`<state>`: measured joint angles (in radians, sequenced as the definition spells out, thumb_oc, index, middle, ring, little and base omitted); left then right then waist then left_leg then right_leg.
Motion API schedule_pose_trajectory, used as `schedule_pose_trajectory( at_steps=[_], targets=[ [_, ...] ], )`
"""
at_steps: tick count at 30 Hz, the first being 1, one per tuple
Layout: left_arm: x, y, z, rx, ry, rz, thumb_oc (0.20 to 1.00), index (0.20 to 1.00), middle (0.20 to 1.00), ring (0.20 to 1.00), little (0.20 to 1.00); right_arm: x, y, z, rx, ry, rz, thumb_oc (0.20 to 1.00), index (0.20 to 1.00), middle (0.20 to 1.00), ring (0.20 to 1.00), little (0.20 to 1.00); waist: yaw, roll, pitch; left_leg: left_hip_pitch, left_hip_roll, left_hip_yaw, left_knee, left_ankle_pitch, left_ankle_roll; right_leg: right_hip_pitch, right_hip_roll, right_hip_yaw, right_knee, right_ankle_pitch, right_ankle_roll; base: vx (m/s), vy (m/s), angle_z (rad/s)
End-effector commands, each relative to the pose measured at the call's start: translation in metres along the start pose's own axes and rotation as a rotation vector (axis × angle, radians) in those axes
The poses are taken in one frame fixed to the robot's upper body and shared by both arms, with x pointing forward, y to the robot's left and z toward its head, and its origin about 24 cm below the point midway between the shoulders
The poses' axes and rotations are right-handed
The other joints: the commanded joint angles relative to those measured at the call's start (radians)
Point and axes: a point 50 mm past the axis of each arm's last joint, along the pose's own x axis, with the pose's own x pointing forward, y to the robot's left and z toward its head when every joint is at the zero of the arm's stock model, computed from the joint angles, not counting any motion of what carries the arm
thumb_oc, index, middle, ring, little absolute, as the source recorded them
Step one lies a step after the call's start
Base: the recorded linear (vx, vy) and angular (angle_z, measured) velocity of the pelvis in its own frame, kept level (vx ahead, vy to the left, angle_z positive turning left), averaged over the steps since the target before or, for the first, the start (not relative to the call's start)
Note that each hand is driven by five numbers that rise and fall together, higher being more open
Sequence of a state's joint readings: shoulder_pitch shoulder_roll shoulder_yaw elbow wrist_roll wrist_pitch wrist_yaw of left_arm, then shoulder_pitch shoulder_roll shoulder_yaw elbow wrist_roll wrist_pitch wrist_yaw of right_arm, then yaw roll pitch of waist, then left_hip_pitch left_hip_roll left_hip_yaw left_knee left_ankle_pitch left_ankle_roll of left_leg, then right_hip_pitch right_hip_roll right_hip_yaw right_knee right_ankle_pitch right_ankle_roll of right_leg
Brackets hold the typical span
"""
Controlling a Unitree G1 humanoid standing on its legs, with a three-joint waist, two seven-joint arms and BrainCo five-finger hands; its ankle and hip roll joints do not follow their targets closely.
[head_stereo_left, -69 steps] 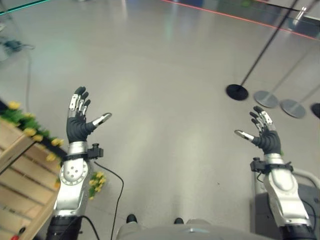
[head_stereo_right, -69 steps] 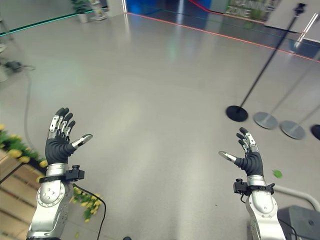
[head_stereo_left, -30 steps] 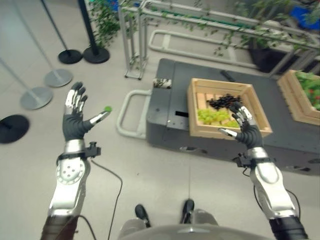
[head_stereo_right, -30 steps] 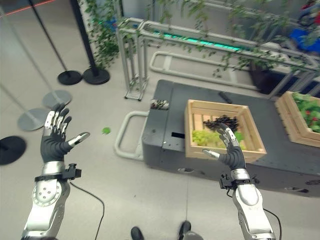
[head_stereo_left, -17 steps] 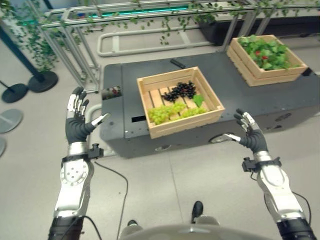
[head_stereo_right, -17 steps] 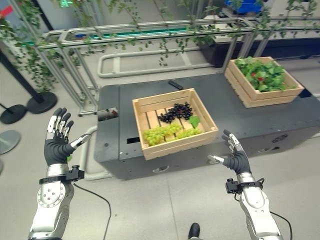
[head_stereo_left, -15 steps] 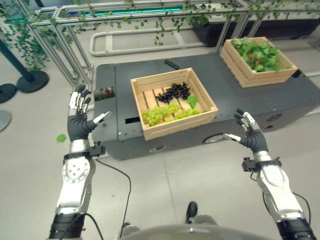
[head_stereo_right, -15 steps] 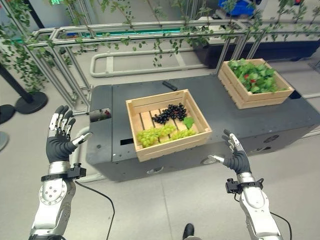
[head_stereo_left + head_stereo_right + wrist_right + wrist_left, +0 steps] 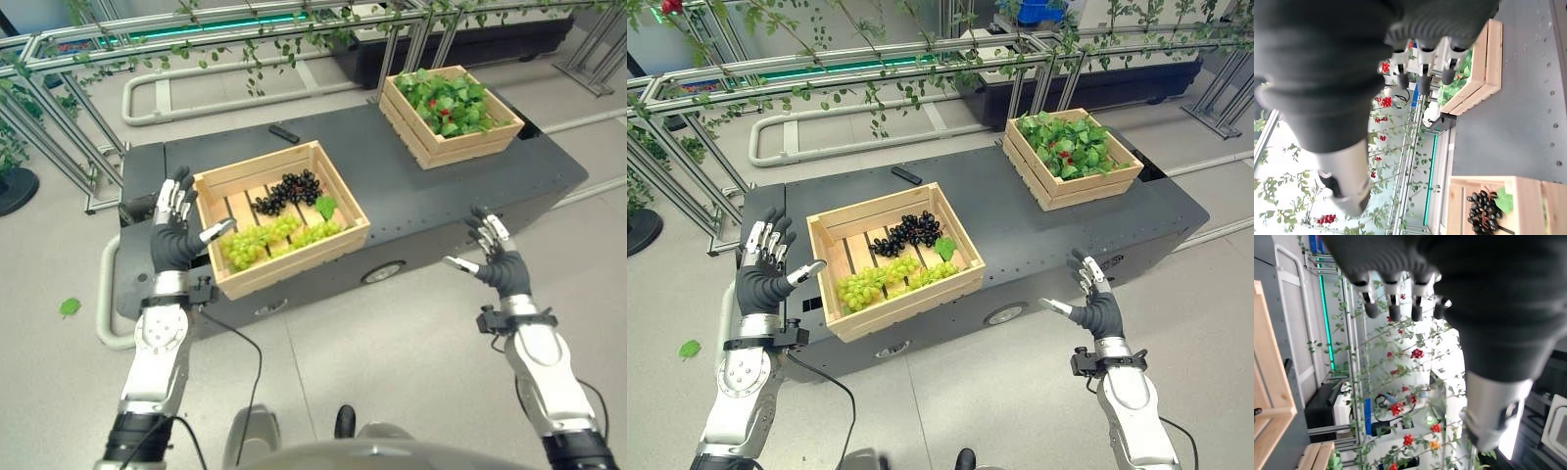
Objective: Pick up the fruits from the basket on one side to the basket on the other side
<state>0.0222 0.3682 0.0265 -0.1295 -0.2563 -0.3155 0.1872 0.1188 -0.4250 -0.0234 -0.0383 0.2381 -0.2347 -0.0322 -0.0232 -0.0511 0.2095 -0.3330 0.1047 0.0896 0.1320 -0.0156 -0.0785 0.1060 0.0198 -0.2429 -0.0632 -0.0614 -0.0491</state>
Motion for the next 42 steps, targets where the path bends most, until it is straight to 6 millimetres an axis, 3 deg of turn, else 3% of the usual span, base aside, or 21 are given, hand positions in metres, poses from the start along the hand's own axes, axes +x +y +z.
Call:
schedule_pose_trajectory(
  at_steps=[1, 5, 7, 10, 12, 14, 17, 18, 20, 21, 22, 25, 26, 27, 29, 34, 35, 36, 38, 42],
  targets=[
    [0.007, 0.006, 0.026, 0.055, -0.143, -0.009, 1.000, 1.000, 1.000, 1.000, 1.000, 0.011, -0.009, 0.028, -0.035, -0.160, -0.012, 1.000, 1.000, 1.000, 1.000, 1.000, 0.028, 0.020, 0.002, 0.057, 0.040, -0.090, -0.104, 0.161, -0.054, 0.007, -0.011, 0.047, 0.036, -0.102, 0.094, 0.21, 0.082, -0.86],
    [0.004, 0.012, 0.026, 0.078, -0.139, -0.006, 1.000, 1.000, 1.000, 1.000, 1.000, 0.012, -0.007, 0.028, -0.040, -0.159, -0.002, 1.000, 1.000, 1.000, 1.000, 1.000, 0.035, 0.026, -0.014, 0.077, 0.056, -0.037, -0.127, 0.184, -0.061, 0.016, -0.014, 0.059, 0.018, -0.100, 0.110, 0.21, 0.162, -0.77],
    [0.003, 0.016, 0.029, 0.097, -0.148, 0.004, 1.000, 1.000, 1.000, 1.000, 1.000, 0.013, -0.004, 0.029, -0.037, -0.166, -0.002, 1.000, 1.000, 1.000, 1.000, 1.000, 0.043, 0.004, -0.027, 0.064, 0.049, 0.002, -0.063, 0.143, -0.031, 0.043, -0.055, 0.059, 0.043, -0.122, 0.124, 0.41, 0.315, -0.28],
    [0.006, 0.017, 0.033, 0.113, -0.161, -0.015, 1.000, 1.000, 1.000, 1.000, 1.000, 0.011, 0.001, 0.027, -0.028, -0.156, 0.012, 1.000, 1.000, 1.000, 1.000, 1.000, 0.050, -0.038, -0.035, 0.062, 0.015, 0.049, 0.032, 0.062, 0.010, 0.022, -0.097, 0.069, 0.194, -0.146, 0.159, 0.33, 0.274, -0.10],
    [0.008, 0.013, 0.035, 0.118, -0.173, -0.045, 1.000, 1.000, 1.000, 1.000, 1.000, 0.011, 0.004, 0.024, -0.031, -0.140, 0.024, 1.000, 1.000, 1.000, 1.000, 1.000, 0.045, -0.050, -0.048, 0.082, -0.010, 0.059, 0.045, 0.019, 0.039, -0.023, -0.114, 0.080, 0.303, -0.099, 0.202, 0.30, 0.314, 0.15],
    [0.011, 0.007, 0.035, 0.110, -0.173, -0.080, 1.000, 1.000, 1.000, 1.000, 1.000, 0.008, 0.003, 0.022, -0.030, -0.129, 0.013, 1.000, 1.000, 1.000, 1.000, 1.000, 0.028, -0.051, -0.060, 0.122, -0.052, 0.061, 0.033, -0.008, 0.066, -0.067, -0.134, 0.096, 0.437, 0.016, 0.242, 0.31, 0.392, 0.20],
    [0.010, 0.004, 0.035, 0.115, -0.164, -0.114, 1.000, 1.000, 1.000, 1.000, 1.000, 0.011, 0.006, 0.024, -0.039, -0.138, 0.021, 1.000, 1.000, 1.000, 1.000, 1.000, 0.018, -0.012, -0.052, 0.199, -0.064, 0.074, 0.002, -0.037, 0.097, -0.156, -0.158, 0.045, 0.563, 0.091, 0.253, 0.26, 0.360, 0.14],
    [0.009, 0.004, 0.036, 0.127, -0.166, -0.122, 1.000, 1.000, 1.000, 1.000, 1.000, 0.012, 0.006, 0.023, -0.044, -0.134, 0.023, 1.000, 1.000, 1.000, 1.000, 1.000, 0.016, -0.006, -0.054, 0.233, -0.074, 0.081, -0.020, -0.046, 0.101, -0.179, -0.175, 0.020, 0.541, 0.084, 0.248, 0.29, 0.251, -0.24],
    [0.009, 0.005, 0.037, 0.133, -0.168, -0.127, 1.000, 1.000, 1.000, 1.000, 1.000, 0.010, 0.006, 0.021, -0.048, -0.122, 0.022, 1.000, 1.000, 1.000, 1.000, 1.000, 0.009, 0.000, -0.059, 0.274, -0.084, 0.065, -0.055, -0.052, 0.095, -0.206, -0.175, 0.026, 0.412, 0.049, 0.230, 0.26, 0.120, -0.22],
    [0.008, 0.005, 0.037, 0.133, -0.168, -0.127, 1.000, 1.000, 1.000, 1.000, 1.000, 0.010, 0.006, 0.021, -0.048, -0.122, 0.022, 1.000, 1.000, 1.000, 1.000, 1.000, 0.008, 0.001, -0.058, 0.276, -0.084, 0.064, -0.056, -0.052, 0.094, -0.203, -0.174, 0.025, 0.410, 0.049, 0.230, 0.32, 0.006, -0.06],
    [0.010, 0.004, 0.036, 0.111, -0.168, -0.125, 1.000, 1.000, 1.000, 1.000, 1.000, 0.009, 0.005, 0.018, -0.042, -0.111, 0.011, 1.000, 1.000, 1.000, 1.000, 1.000, -0.005, 0.000, -0.051, 0.295, -0.095, 0.036, -0.060, -0.066, 0.085, -0.235, -0.178, 0.097, 0.224, 0.048, 0.223, 0.28, -0.038, -0.07],
    [0.014, -0.002, 0.034, 0.085, -0.167, -0.133, 1.000, 1.000, 1.000, 1.000, 1.000, 0.008, 0.004, 0.019, -0.050, -0.111, 0.006, 1.000, 1.000, 1.000, 1.000, 1.000, -0.025, -0.005, -0.042, 0.330, -0.096, -0.011, -0.071, -0.081, 0.079, -0.272, -0.180, 0.213, 0.130, 0.084, 0.242, 0.25, -0.055, 0.50],
    [0.014, -0.002, 0.034, 0.084, -0.167, -0.133, 1.000, 1.000, 1.000, 1.000, 1.000, 0.008, 0.003, 0.019, -0.051, -0.112, 0.005, 1.000, 1.000, 1.000, 1.000, 1.000, -0.025, -0.003, -0.041, 0.331, -0.096, -0.012, -0.072, -0.082, 0.079, -0.270, -0.179, 0.213, 0.131, 0.083, 0.243, 0.20, -0.147, 0.98],
    [0.012, -0.006, 0.030, 0.074, -0.146, -0.159, 1.000, 1.000, 1.000, 1.000, 1.000, 0.005, 0.001, 0.016, -0.060, -0.093, 0.009, 1.000, 1.000, 1.000, 1.000, 1.000, -0.016, -0.023, -0.048, 0.342, -0.094, -0.036, -0.080, -0.077, 0.071, -0.245, -0.162, 0.186, 0.163, 0.059, 0.233, 0.13, -0.126, 0.84],
    [0.011, -0.007, 0.029, 0.068, -0.142, -0.165, 1.000, 1.000, 1.000, 1.000, 1.000, 0.006, -0.001, 0.014, -0.070, -0.088, 0.000, 1.000, 1.000, 1.000, 1.000, 1.000, -0.013, -0.024, -0.052, 0.349, -0.093, -0.056, -0.097, -0.068, 0.066, -0.234, -0.146, 0.185, 0.176, 0.046, 0.225, 0.14, -0.170, 1.04],
    [0.009, -0.010, 0.028, 0.032, -0.122, -0.197, 1.000, 1.000, 1.000, 1.000, 1.000, 0.008, -0.008, 0.012, -0.066, -0.078, -0.033, 1.000, 1.000, 1.000, 1.000, 1.000, 0.003, -0.008, -0.084, 0.343, -0.071, -0.096, -0.135, -0.044, 0.039, -0.176, -0.132, 0.094, 0.115, 0.027, 0.200, 0.08, -0.163, 0.55],
    [0.012, -0.012, 0.028, 0.002, -0.121, -0.196, 1.000, 1.000, 1.000, 1.000, 1.000, 0.008, -0.010, 0.012, -0.066, -0.080, -0.056, 1.000, 1.000, 1.000, 1.000, 1.000, 0.000, -0.003, -0.083, 0.330, -0.053, -0.072, -0.135, -0.029, 0.014, -0.156, -0.143, 0.041, 0.097, 0.022, 0.195, 0.00, -0.094, 0.53],
    [0.012, -0.013, 0.028, 0.002, -0.121, -0.196, 1.000, 1.000, 1.000, 1.000, 1.000, 0.008, -0.011, 0.012, -0.066, -0.081, -0.057, 1.000, 1.000, 1.000, 1.000, 1.000, -0.004, -0.002, -0.083, 0.329, -0.053, -0.077, -0.134, -0.029, 0.013, -0.154, -0.143, 0.035, 0.095, 0.022, 0.195, -0.02, -0.077, 0.69],
    [0.013, -0.016, 0.027, -0.018, -0.123, -0.199, 1.000, 1.000, 1.000, 1.000, 1.000, 0.007, -0.014, 0.015, -0.082, -0.089, -0.066, 1.000, 1.000, 1.000, 1.000, 1.000, -0.020, 0.002, -0.080, 0.310, -0.035, -0.022, -0.102, -0.033, 0.004, -0.123, -0.161, -0.008, 0.074, 0.025, 0.196, 0.01, -0.016, 0.79],
    [0.013, -0.016, 0.027, -0.024, -0.126, -0.187, 1.000, 1.000, 1.000, 1.000, 1.000, 0.006, -0.014, 0.013, -0.079, -0.078, -0.064, 1.000, 1.000, 1.000, 1.000, 1.000, -0.023, 0.008, -0.084, 0.310, -0.038, -0.007, -0.074, -0.046, 0.007, -0.107, -0.163, 0.007, 0.079, 0.018, 0.190, 0.04, 0.017, 0.21]
  ],
)
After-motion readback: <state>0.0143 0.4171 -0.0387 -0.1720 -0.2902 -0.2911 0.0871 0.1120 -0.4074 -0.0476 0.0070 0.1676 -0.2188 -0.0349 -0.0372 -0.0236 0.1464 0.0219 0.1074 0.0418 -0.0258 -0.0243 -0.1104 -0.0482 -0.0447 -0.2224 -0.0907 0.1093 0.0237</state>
